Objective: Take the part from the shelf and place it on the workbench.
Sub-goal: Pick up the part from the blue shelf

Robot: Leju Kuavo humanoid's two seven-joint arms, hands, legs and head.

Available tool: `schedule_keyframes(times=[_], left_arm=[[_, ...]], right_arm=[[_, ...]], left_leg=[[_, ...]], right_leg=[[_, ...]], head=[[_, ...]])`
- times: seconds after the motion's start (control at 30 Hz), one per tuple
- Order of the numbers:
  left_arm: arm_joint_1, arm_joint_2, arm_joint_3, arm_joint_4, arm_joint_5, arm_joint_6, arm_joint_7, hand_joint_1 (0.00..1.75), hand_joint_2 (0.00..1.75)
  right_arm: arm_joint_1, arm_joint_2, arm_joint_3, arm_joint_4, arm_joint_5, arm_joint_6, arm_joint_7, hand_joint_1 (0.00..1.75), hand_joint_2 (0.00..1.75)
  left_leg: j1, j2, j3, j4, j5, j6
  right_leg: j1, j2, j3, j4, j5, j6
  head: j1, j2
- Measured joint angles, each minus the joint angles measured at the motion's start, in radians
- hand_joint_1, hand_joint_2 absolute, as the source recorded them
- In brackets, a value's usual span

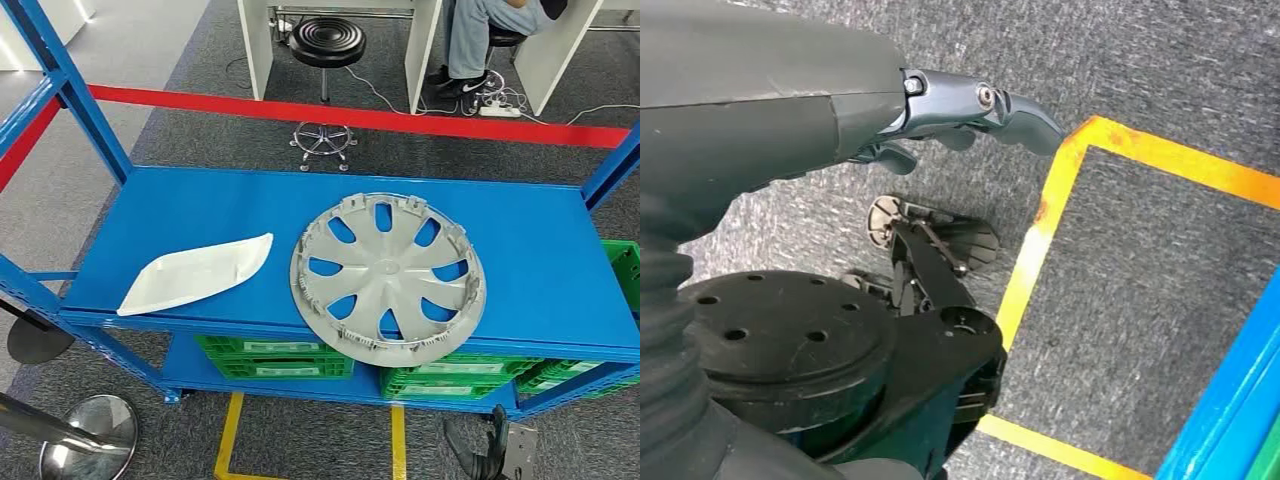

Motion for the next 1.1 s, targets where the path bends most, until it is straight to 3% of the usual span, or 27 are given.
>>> schedule_keyframes(times=[0.77, 1.1], left_arm=[[-0.022, 0.009, -0.227, 0.018, 0.178, 0.039, 0.011, 0.00, 1.75], [-0.029, 0.031, -0.329, 0.017, 0.258, 0.048, 0.026, 0.00, 1.75]], right_arm=[[0.168, 0.103, -0.060, -0.735, 0.147, -0.296, -0.078, 0.00, 1.75], [0.261, 0.096, 0.083, -0.928, 0.341, -0.365, -0.090, 0.00, 1.75]], left_leg=[[0.000, 0.000, 0.001, 0.000, 0.000, 0.000], [0.000, 0.000, 0.001, 0.000, 0.000, 0.000]], right_leg=[[0.000, 0.000, -0.003, 0.000, 0.000, 0.000], [0.000, 0.000, -0.002, 0.000, -0.001, -0.001]], head=[[0.000, 0.000], [0.000, 0.000]])
